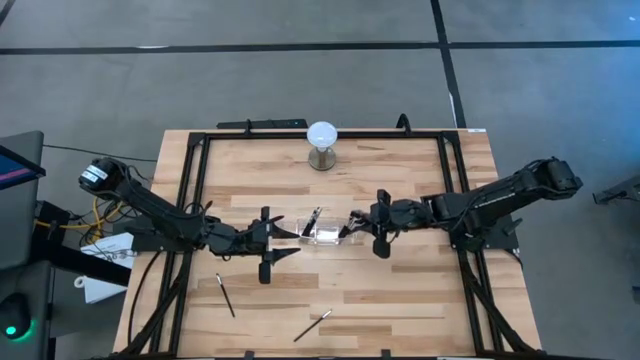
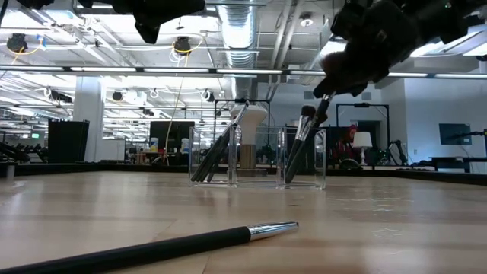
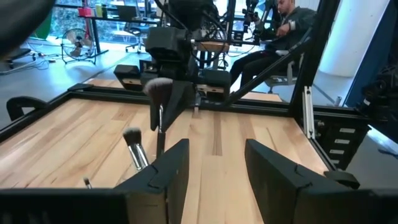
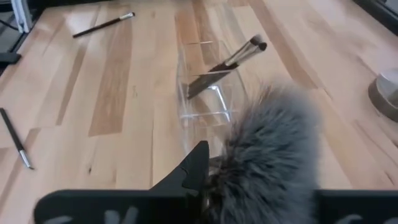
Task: Put items in baskets/containers
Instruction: Put the black highlighter brush into the transparent organizer
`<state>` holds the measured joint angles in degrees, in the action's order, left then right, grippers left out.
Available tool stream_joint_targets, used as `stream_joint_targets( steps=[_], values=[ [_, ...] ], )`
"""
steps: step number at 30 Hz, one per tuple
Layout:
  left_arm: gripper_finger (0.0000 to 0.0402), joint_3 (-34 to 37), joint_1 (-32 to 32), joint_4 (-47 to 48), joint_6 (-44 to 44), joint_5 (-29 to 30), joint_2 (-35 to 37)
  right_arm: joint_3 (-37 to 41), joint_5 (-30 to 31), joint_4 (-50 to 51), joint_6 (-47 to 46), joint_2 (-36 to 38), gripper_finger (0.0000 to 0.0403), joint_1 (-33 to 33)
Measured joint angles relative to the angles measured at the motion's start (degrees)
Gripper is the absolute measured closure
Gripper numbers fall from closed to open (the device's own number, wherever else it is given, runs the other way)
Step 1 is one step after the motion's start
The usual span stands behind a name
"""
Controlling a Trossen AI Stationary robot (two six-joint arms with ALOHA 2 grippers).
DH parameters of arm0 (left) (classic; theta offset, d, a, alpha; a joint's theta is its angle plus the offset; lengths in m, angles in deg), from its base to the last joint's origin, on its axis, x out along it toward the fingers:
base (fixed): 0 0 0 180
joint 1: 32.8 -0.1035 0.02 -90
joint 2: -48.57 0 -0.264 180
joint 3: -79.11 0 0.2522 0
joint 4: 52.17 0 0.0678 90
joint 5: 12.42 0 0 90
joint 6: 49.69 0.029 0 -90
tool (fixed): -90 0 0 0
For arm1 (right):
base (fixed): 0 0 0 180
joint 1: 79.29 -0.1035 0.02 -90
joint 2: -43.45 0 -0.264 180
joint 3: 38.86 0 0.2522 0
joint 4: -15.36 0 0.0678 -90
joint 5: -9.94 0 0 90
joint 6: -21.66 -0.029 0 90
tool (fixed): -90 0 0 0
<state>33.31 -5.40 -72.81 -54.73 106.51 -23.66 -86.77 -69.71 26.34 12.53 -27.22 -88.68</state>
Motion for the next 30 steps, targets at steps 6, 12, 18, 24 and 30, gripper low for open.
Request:
stream_joint_targets(
  steps=[6,12,18,24,30],
  values=[
    [0.0252,0.00,0.00,-0.45,-0.27,-0.02,0.00,0.00,0.05,-1.06,0.11,0.00,0.0346,0.97],
    [0.0252,-0.01,0.00,-0.58,-0.39,-0.02,-0.02,0.00,-0.05,-0.91,0.11,-0.02,0.0332,1.66],
    [0.0253,0.00,0.00,-0.58,-0.39,-0.02,-0.02,0.00,-1.22,-0.91,0.52,-0.02,0.0321,1.66],
    [0.0253,-0.02,0.22,-0.61,-1.26,-0.02,-0.04,0.00,-1.16,-2.42,0.56,-0.02,0.0306,1.66],
    [0.0253,-0.02,0.37,-0.52,-6.70,-2.87,0.23,-2.35,-1.21,-2.81,1.02,1.07,0.0300,0.11]
  ],
)
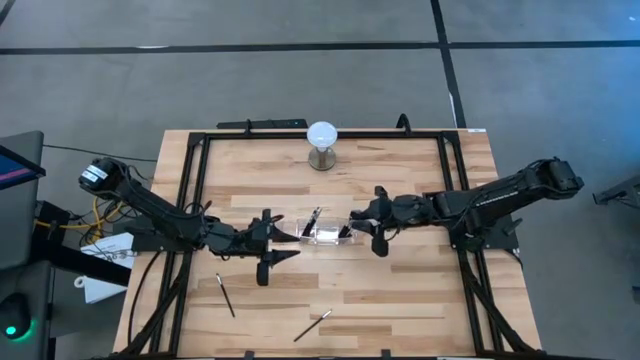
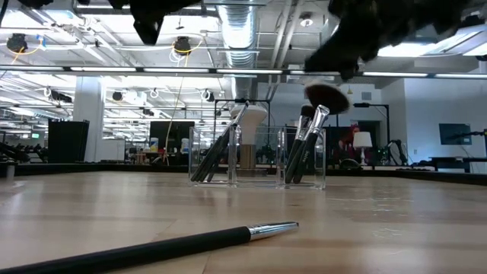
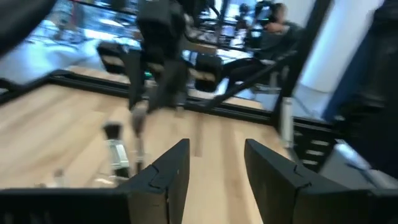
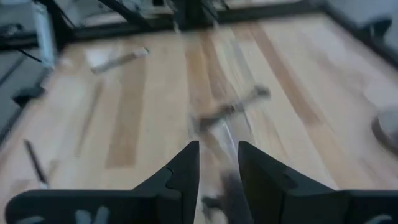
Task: Put items in baskets/containers
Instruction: Put the black highlighter brush into the transparent organizer, then put the black liner brush into the transparent organizer
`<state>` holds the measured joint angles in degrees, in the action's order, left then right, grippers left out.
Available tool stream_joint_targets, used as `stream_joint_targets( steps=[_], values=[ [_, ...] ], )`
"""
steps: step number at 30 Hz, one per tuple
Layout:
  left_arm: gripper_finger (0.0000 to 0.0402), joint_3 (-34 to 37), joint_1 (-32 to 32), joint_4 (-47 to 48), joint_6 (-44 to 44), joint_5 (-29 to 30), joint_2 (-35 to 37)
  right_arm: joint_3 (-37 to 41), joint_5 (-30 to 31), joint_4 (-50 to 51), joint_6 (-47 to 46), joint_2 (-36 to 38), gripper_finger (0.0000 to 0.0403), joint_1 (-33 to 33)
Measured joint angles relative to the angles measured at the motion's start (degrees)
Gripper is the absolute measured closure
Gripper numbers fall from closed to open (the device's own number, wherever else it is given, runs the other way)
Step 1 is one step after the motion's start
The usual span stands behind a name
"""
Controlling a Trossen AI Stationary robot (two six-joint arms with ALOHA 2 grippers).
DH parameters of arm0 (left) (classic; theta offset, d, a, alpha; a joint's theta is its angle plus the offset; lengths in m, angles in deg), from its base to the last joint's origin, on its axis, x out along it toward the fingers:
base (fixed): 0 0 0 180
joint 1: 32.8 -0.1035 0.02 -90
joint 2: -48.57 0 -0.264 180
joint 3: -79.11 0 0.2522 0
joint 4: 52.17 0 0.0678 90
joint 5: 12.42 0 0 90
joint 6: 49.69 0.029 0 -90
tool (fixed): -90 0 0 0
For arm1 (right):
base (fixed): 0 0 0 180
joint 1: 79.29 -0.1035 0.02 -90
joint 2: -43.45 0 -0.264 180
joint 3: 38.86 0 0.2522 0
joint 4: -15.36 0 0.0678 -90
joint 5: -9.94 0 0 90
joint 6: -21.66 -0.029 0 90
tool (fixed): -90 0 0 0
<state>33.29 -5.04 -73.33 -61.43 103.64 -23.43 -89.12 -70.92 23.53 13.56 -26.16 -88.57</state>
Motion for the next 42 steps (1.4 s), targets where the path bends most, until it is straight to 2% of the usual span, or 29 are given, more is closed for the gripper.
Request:
stream_joint_targets(
  steps=[4,8,11,14,20,23,27,37,42],
  values=[
    [0.0255,-0.02,1.69,0.87,1.07,-3.17,0.50,-2.44,3.19,0.64,5.00,1.82,0.0300,-4.10],
    [0.0270,-0.72,4.32,4.19,-2.01,-1.34,1.59,-3.07,14.23,0.37,10.43,2.54,0.0300,-10.58],
    [0.0285,-4.77,6.53,15.62,-6.76,3.40,1.58,-3.07,20.85,1.59,11.13,2.12,0.0300,-15.02],
    [0.0299,-10.48,7.54,29.36,-13.95,5.32,0.31,-3.05,23.18,4.38,10.56,1.73,0.0300,-18.33],
    [0.0314,-21.52,7.37,51.05,-25.37,4.88,-3.06,-3.06,24.14,10.44,6.17,1.73,0.0300,-21.13],
    [0.0320,-26.78,6.83,57.10,-29.62,1.94,-6.31,-3.05,24.24,13.11,5.12,1.71,0.0301,-21.45],
    [0.0330,-33.59,7.13,58.36,-30.61,-2.48,-13.21,-3.07,25.03,14.39,5.80,1.71,0.0301,-21.16],
    [0.0353,-49.42,8.25,58.49,-30.57,-13.57,-35.79,-3.06,26.01,14.68,11.01,1.71,0.0301,-19.23],
    [0.0353,-52.30,9.03,58.66,-29.23,-12.60,-41.70,-3.07,25.95,14.81,11.59,1.71,0.0301,-17.60]
  ],
)
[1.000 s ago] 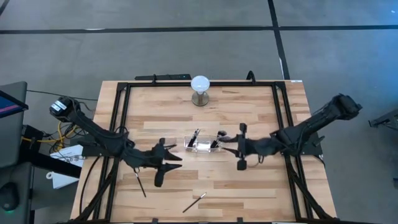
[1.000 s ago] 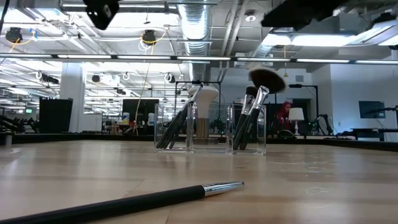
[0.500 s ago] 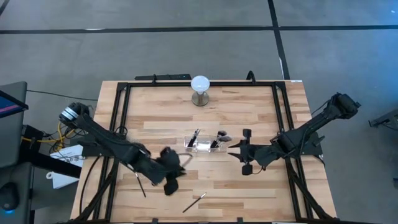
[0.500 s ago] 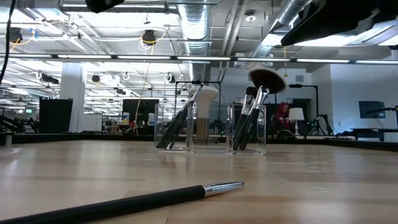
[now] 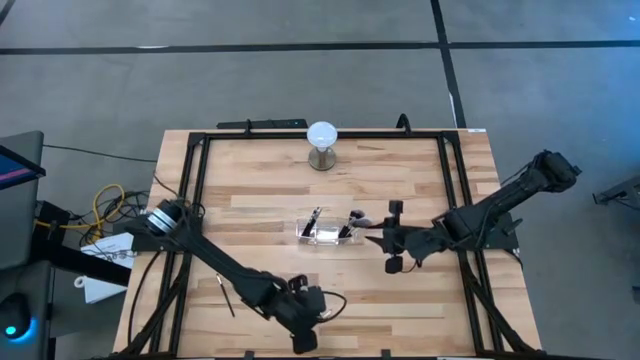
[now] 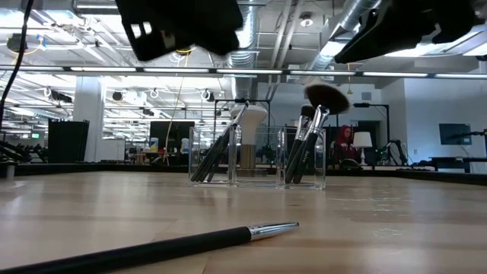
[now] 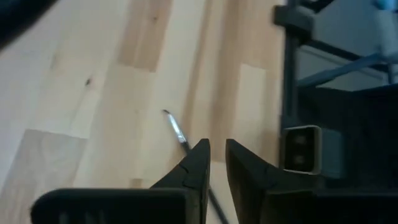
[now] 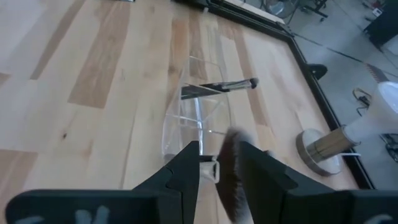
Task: Put items in baskets/containers
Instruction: Put the black liner brush into the transparent organizer
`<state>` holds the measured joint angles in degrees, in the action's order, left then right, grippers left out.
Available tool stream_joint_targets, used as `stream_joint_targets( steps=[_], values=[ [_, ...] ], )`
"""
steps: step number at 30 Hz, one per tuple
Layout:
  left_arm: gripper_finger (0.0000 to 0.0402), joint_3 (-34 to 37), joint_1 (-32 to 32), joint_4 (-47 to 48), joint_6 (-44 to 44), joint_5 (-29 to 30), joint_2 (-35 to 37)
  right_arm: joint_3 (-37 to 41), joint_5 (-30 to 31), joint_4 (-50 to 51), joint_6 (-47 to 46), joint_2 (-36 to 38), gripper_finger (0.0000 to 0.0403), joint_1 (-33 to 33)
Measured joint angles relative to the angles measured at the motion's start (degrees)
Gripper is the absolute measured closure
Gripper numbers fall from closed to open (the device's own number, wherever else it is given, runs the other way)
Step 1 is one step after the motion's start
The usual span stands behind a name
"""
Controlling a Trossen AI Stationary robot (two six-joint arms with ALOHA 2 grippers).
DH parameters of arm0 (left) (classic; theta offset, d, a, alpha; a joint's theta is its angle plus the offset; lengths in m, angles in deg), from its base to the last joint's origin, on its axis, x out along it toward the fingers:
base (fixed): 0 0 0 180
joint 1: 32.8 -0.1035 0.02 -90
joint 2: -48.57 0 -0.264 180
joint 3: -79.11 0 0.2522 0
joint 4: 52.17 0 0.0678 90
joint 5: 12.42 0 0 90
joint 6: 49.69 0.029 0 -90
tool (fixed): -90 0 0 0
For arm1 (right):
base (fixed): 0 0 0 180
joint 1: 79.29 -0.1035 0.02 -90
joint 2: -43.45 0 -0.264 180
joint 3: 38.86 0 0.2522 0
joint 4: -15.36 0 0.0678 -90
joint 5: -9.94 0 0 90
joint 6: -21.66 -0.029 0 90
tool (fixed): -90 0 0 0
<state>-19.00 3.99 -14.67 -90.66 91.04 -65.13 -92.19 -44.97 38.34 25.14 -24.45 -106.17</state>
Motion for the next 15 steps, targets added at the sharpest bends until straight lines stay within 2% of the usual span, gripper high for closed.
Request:
stream_joint_targets(
  steps=[5,9,15],
  values=[
    [0.0359,-0.25,0.40,0.34,0.42,4.74,-2.50,0.02,-0.40,1.37,-0.19,0.00,0.0301,0.53],
    [0.0385,-0.30,1.28,1.06,0.42,5.62,-3.85,0.02,-0.46,2.66,-0.46,0.00,0.0301,0.51],
    [0.0397,-5.54,3.35,0.83,0.11,7.24,-4.43,0.02,-0.46,2.85,-2.39,0.00,0.0301,0.52]
  ],
)
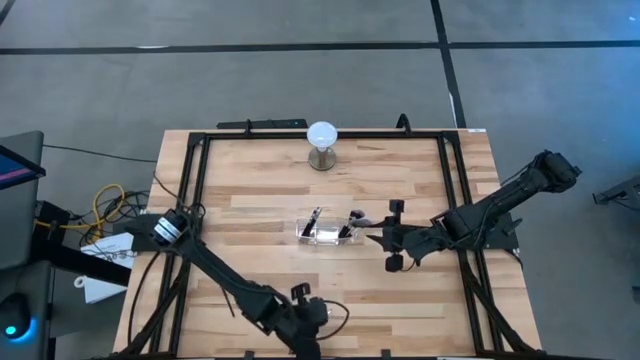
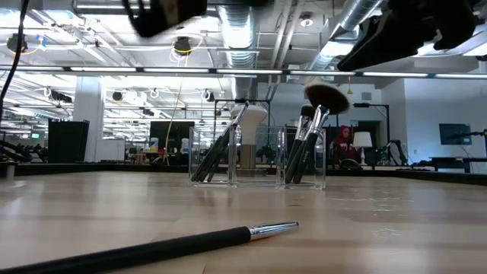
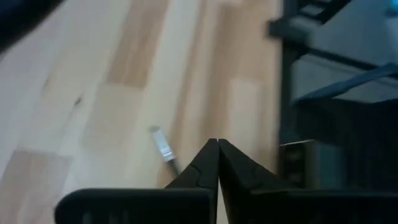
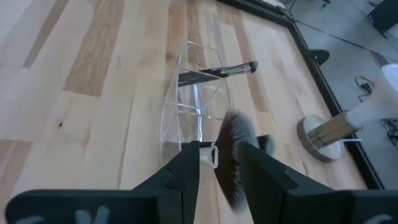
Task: Put items in baskets/containers
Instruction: Put the black liner brush into the transparent organizer
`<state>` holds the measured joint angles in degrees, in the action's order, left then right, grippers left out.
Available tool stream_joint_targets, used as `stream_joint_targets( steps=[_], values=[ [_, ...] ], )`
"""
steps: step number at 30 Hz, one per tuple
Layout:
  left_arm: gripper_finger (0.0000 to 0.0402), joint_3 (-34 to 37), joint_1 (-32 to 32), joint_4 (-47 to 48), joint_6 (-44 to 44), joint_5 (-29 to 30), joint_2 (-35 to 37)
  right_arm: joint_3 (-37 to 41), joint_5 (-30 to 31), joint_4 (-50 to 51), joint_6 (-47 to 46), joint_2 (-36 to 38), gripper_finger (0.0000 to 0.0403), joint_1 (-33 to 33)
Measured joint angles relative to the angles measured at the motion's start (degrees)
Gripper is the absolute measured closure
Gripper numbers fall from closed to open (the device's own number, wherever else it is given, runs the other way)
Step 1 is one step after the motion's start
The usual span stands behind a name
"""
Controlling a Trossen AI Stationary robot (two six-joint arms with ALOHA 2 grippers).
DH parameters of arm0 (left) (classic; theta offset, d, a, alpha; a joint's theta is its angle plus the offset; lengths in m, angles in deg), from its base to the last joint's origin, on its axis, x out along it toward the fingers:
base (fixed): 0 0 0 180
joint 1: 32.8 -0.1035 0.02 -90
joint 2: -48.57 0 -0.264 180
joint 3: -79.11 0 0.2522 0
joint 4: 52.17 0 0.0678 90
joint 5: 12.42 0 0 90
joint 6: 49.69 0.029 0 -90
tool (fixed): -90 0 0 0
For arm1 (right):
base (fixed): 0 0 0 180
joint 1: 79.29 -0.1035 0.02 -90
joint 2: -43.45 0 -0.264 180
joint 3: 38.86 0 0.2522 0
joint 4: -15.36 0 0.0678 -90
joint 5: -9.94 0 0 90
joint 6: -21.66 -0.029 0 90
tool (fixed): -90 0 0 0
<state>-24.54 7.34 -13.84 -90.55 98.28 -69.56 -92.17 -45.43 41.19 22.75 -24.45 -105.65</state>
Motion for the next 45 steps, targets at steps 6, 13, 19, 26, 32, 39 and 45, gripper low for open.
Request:
stream_joint_targets(
  steps=[6,13,19,26,32,39,45],
  values=[
    [0.0397,-6.22,2.16,0.17,2.89,1.61,-2.71,0.00,0.02,0.69,-2.61,0.00,0.0301,-0.18],
    [0.0397,-8.36,2.09,2.91,1.47,-2.57,-6.66,0.00,-0.07,0.85,-4.12,0.00,0.0301,-0.19],
    [0.0396,-8.40,0.54,16.84,-3.36,-4.14,-2.62,0.02,-0.20,1.21,-5.70,0.00,0.0301,-0.27],
    [0.0328,-5.29,-2.88,14.81,-7.63,-14.77,-0.39,0.02,-0.24,1.20,-5.84,0.00,0.0301,-0.25],
    [0.0221,-1.72,-4.04,10.82,-9.60,-16.29,-0.89,0.02,-0.35,1.55,-6.66,0.00,0.0301,-0.25],
    [0.0175,1.15,-2.80,3.71,-8.97,-12.44,-1.66,0.02,-0.35,2.45,-6.70,0.00,0.0301,-0.25],
    [0.0193,4.36,-1.90,3.43,-5.66,-6.14,-2.09,0.02,-0.35,2.34,-6.72,-0.02,0.0301,-0.25]
  ],
)
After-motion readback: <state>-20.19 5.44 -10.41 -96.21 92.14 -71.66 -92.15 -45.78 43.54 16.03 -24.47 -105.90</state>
